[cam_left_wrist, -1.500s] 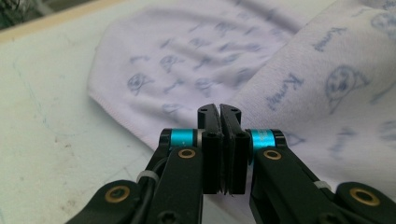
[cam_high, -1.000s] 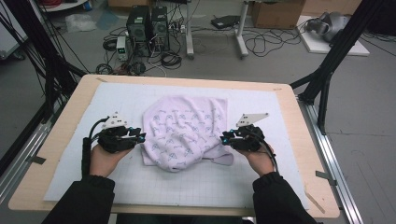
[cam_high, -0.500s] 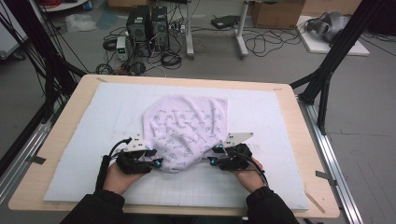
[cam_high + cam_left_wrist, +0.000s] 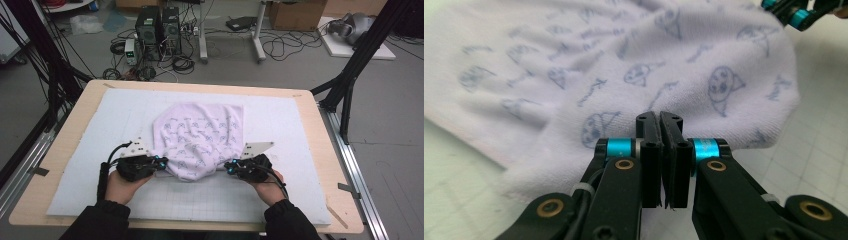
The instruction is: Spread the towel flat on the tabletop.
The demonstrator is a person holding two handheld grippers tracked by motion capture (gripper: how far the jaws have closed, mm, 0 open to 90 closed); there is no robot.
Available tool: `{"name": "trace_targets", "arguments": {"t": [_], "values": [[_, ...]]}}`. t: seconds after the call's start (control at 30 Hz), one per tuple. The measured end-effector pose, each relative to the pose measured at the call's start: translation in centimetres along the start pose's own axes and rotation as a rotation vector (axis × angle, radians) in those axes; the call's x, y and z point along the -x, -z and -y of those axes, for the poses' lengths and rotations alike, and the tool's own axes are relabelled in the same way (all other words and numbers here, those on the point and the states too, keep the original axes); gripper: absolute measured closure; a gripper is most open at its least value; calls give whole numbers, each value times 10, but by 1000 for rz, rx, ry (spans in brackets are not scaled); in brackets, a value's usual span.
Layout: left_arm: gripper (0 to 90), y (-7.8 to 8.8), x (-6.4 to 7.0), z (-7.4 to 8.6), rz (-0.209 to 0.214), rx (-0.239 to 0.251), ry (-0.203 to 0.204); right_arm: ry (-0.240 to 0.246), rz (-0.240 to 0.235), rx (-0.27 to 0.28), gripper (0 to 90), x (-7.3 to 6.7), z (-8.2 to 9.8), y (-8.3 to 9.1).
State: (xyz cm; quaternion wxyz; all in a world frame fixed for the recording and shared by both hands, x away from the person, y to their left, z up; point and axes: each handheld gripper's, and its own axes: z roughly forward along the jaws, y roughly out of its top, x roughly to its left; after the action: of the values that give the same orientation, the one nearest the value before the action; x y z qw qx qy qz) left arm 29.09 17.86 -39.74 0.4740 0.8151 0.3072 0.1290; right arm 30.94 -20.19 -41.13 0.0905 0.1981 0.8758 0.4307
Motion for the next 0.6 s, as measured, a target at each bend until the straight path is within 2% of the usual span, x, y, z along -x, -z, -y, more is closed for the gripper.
{"name": "trace_targets", "arguments": {"t": [0.1, 0.33, 0.5, 0.57, 0.6], "values": [[874, 15, -1, -6, -16, 31, -2, -4, -15, 22, 870, -3, -2, 19], [875, 37, -6, -17, -46, 94, 18, -2, 14, 67, 874, -1, -9, 55], [877, 47, -14, -27, -87, 125, 29, -12, 60, 87, 875, 9, -13, 76], [877, 43, -23, -30, -106, 105, 36, -15, 90, 65, 875, 19, -14, 80], [877, 40, -26, -30, -116, 96, 39, -35, 103, 54, 875, 27, -12, 79]]}}
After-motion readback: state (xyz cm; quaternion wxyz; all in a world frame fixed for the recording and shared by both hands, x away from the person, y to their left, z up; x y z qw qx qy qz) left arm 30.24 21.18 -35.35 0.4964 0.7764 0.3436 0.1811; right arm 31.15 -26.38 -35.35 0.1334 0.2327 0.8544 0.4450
